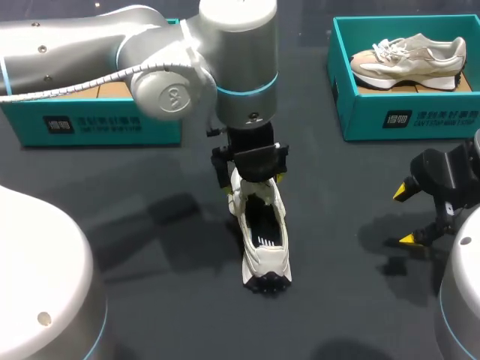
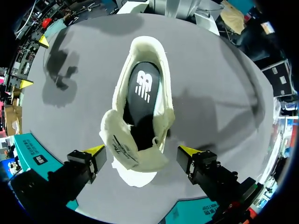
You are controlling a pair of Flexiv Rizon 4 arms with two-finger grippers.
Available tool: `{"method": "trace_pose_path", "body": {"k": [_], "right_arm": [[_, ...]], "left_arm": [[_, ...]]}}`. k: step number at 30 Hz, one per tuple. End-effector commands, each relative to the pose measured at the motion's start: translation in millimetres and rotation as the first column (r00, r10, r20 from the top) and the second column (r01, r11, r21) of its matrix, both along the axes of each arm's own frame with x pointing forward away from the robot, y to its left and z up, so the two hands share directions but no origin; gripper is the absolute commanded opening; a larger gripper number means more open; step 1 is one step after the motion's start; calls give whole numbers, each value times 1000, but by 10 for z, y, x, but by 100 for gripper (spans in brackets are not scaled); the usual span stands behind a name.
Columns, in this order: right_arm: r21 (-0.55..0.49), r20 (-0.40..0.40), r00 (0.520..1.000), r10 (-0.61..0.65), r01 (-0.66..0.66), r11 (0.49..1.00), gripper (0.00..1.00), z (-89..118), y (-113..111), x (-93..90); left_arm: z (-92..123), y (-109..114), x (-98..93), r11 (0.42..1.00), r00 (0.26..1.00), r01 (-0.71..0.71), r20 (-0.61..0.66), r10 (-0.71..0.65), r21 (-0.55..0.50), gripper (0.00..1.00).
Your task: Take the shoe out of the shoebox, open the shoe tongue, remove and reinsert the insole, then place the shoe into the shoebox
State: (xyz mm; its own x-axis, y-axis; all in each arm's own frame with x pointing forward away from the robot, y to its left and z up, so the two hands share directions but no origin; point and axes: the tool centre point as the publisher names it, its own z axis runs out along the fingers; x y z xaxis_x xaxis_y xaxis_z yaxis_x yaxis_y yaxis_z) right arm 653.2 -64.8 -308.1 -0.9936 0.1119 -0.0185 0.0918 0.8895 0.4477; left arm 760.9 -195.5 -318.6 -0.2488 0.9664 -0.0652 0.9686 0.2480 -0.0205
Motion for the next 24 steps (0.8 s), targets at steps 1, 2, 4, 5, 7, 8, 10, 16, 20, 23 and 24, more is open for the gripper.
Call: {"method": "trace_pose_path", "body": {"k": [1, 2, 4, 5, 7, 8, 10, 16, 20, 23, 24], "right_arm": [[-3, 2, 1000, -2, 2, 1000, 100, -2, 4, -16], [-3, 2, 1000, -2, 2, 1000, 100, -2, 4, -16], [-3, 2, 1000, -2, 2, 1000, 100, -2, 4, -16], [-3, 2, 1000, -2, 2, 1000, 100, -2, 4, -16], [-3, 2, 1000, -2, 2, 1000, 100, -2, 4, -16], [-3, 2, 1000, -2, 2, 1000, 100, -2, 4, -16], [-3, 2, 1000, -2, 2, 1000, 100, -2, 4, -16], [-3, 2, 1000, -2, 2, 1000, 100, -2, 4, -16], [-3, 2, 1000, -2, 2, 1000, 100, -2, 4, -16], [-3, 2, 1000, -2, 2, 1000, 100, -2, 4, -16], [-3, 2, 1000, -2, 2, 1000, 100, -2, 4, -16]], "left_arm": [[100, 74, 68, 1000, 1000, -5, 10, 5, -3, 100], [126, 80, 105, 1000, 1000, -8, 15, 8, -5, 100], [174, 89, 180, 1000, 1000, -10, 13, 10, -8, 100], [197, 93, 219, 1000, 1000, -6, 4, 6, -12, 100], [242, 99, 298, 1000, 1000, -2, 2, 2, -15, 100], [262, 99, 337, 1000, 1000, 3, 0, -3, -16, 100], [296, 96, 408, 1000, 1000, 7, -1, -7, -15, 100], [365, 76, 565, 1000, 1000, 20, 1, -20, -5, 100], [401, 77, 663, 1000, 1000, 20, 6, -20, 4, 100], [445, 99, 730, 1000, 1000, 27, 6, -27, 3, 69], [455, 102, 748, 1000, 1000, 28, 8, -28, 6, 53]]}}
